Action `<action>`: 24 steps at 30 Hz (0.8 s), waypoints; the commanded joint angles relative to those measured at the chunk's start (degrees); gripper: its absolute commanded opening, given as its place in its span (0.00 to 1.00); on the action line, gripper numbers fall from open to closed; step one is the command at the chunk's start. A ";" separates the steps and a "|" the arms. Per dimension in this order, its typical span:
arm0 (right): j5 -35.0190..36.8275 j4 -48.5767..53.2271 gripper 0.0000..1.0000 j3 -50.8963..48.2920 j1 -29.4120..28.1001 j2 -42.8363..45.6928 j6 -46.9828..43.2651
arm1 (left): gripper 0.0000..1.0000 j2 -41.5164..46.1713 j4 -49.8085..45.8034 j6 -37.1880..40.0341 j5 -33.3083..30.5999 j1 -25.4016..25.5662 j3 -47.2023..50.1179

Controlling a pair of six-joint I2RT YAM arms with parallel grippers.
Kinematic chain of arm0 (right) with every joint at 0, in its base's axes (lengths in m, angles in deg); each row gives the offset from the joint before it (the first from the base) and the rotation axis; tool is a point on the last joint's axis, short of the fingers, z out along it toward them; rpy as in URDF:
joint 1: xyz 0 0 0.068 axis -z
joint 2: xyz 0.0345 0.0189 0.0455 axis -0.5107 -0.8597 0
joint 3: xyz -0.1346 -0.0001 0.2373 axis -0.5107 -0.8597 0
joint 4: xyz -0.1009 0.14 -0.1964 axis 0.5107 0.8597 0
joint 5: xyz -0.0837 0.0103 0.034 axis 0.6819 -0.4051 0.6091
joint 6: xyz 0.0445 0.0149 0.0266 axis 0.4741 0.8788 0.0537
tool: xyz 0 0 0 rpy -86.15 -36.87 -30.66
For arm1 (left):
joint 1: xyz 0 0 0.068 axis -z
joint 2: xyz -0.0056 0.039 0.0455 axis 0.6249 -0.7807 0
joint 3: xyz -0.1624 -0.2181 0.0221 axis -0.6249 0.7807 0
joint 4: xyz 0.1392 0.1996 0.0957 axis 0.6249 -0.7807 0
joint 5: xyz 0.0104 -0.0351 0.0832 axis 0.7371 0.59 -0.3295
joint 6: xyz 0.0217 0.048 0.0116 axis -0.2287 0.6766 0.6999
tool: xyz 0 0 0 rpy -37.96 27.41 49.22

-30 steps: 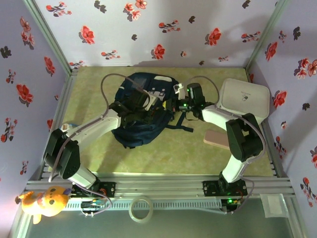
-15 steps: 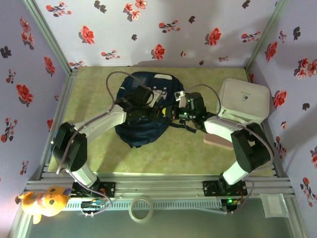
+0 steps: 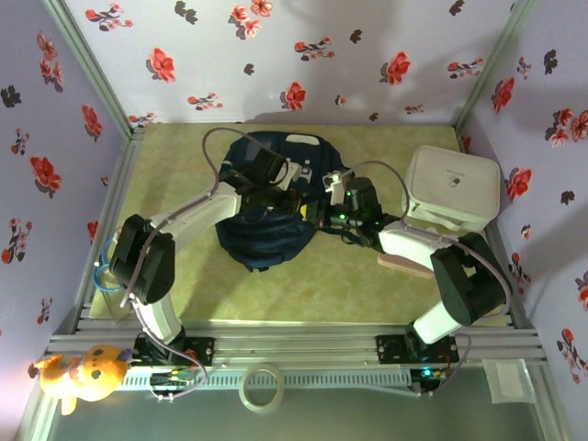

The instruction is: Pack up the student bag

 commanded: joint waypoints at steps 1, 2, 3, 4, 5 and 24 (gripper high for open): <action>-3.30 -0.14 0.03 -1.57 -3.03 1.21 -0.95 | 0.00 -1.27 6.78 -1.48 0.45 -1.85 -4.27; -3.50 -0.94 0.03 -1.92 -3.37 1.24 -0.88 | 0.00 -1.71 6.96 -1.71 1.03 -2.02 -4.90; -3.69 -2.09 0.04 -2.38 -3.70 1.25 -0.72 | 0.00 -2.29 6.98 -2.41 1.61 -2.26 -5.87; -3.90 -3.10 0.04 -2.96 -3.95 1.20 -0.63 | 0.00 -2.80 7.06 -3.00 2.19 -2.33 -6.81; -4.00 -4.16 0.05 -3.42 -4.21 1.16 -0.36 | 0.00 -3.35 7.35 -3.33 2.75 -2.42 -7.75; 5.12 -10.10 0.29 -10.09 1.65 10.88 12.71 | 0.00 -0.88 9.69 -1.63 3.95 -2.86 -6.44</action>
